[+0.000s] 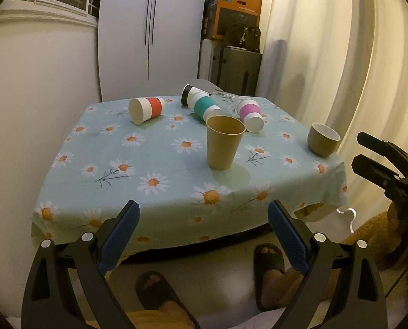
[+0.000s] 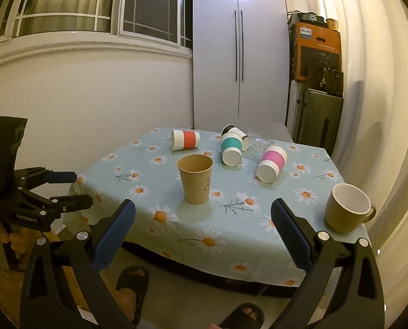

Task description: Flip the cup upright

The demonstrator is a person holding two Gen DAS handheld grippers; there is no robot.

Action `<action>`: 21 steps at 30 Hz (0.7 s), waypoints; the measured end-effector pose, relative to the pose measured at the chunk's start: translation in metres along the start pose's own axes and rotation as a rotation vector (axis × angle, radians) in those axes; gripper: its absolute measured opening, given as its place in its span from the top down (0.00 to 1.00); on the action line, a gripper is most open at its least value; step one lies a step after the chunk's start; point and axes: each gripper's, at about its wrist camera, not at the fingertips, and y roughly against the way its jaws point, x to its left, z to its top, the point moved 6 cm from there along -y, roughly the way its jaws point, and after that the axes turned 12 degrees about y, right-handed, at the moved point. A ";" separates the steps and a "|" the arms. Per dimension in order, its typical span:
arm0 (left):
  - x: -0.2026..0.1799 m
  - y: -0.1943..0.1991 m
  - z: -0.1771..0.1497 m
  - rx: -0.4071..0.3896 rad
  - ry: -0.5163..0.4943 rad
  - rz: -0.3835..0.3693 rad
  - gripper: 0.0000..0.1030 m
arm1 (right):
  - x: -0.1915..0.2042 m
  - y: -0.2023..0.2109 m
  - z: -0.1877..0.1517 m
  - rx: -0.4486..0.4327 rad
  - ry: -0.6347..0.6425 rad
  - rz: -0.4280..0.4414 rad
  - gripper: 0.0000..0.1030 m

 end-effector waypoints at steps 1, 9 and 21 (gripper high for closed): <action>0.000 0.000 0.000 0.000 -0.001 -0.004 0.11 | 0.000 -0.001 0.000 0.000 0.001 0.001 0.05; 0.000 0.000 0.000 -0.003 -0.004 0.001 0.11 | 0.002 -0.003 0.000 -0.004 0.000 0.013 0.05; -0.003 0.001 -0.001 -0.005 -0.018 0.000 0.11 | 0.005 -0.005 -0.001 -0.005 0.007 0.014 0.05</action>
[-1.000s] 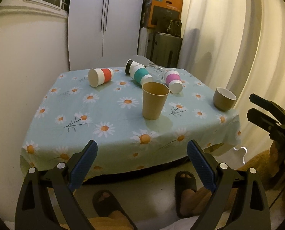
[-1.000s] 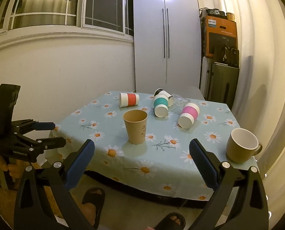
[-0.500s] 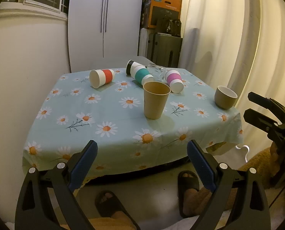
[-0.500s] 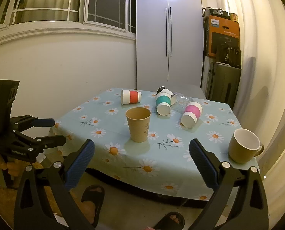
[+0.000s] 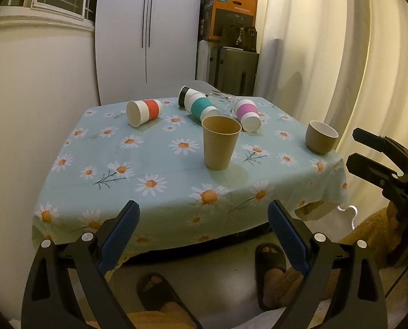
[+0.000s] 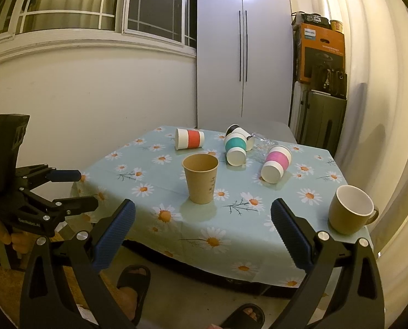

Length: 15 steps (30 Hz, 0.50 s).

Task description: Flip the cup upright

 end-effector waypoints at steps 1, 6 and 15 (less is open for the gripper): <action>0.000 0.000 0.000 0.000 -0.001 0.000 0.11 | 0.000 0.000 0.000 0.000 0.000 0.000 0.05; 0.000 0.000 0.000 0.000 -0.002 0.001 0.11 | 0.000 0.000 -0.001 0.000 0.000 0.002 0.05; -0.001 0.000 0.000 0.001 -0.005 0.000 0.11 | 0.001 -0.001 -0.003 0.007 0.009 0.008 0.05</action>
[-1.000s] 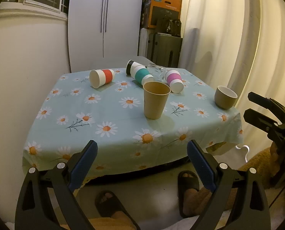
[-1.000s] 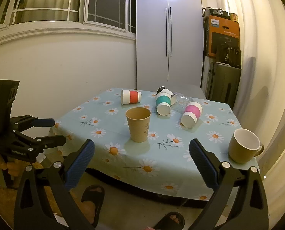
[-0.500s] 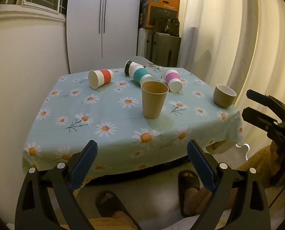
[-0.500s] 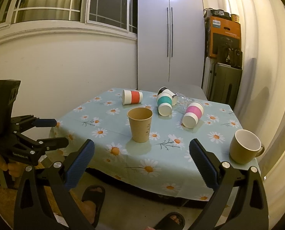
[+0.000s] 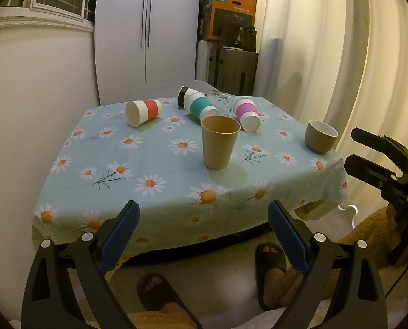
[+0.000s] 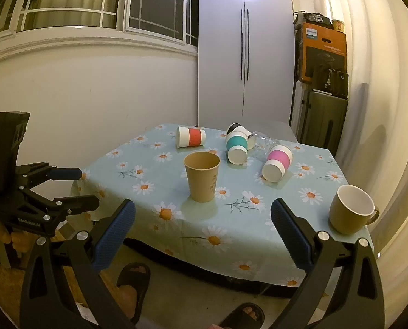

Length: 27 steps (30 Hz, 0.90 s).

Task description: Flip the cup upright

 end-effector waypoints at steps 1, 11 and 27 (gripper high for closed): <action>0.000 0.000 0.000 0.000 0.000 -0.001 0.11 | 0.000 0.000 0.000 0.000 0.001 0.000 0.05; -0.001 0.000 0.000 -0.001 -0.003 -0.005 0.11 | 0.001 -0.002 -0.002 0.006 0.006 0.007 0.05; -0.003 -0.001 0.000 0.002 -0.004 -0.012 0.11 | 0.004 -0.001 -0.001 0.006 0.013 0.011 0.05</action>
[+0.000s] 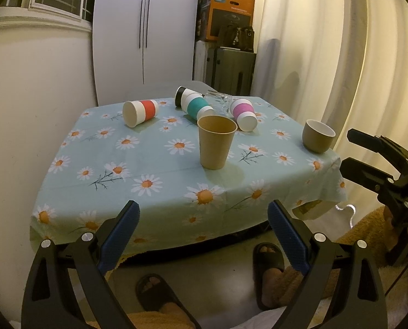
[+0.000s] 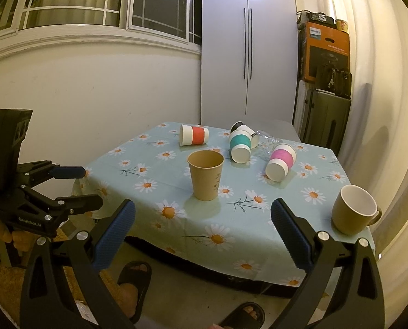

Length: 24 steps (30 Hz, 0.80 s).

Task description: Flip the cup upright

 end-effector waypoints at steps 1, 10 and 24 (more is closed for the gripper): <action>0.000 0.000 0.000 0.000 -0.001 0.000 0.11 | 0.000 0.000 0.000 0.000 0.000 0.001 0.05; 0.000 0.000 -0.001 0.002 0.000 -0.002 0.11 | 0.001 -0.001 -0.001 0.005 0.000 0.002 0.05; 0.000 0.000 -0.002 0.001 0.001 -0.002 0.11 | -0.002 0.000 -0.004 0.025 -0.014 -0.021 0.05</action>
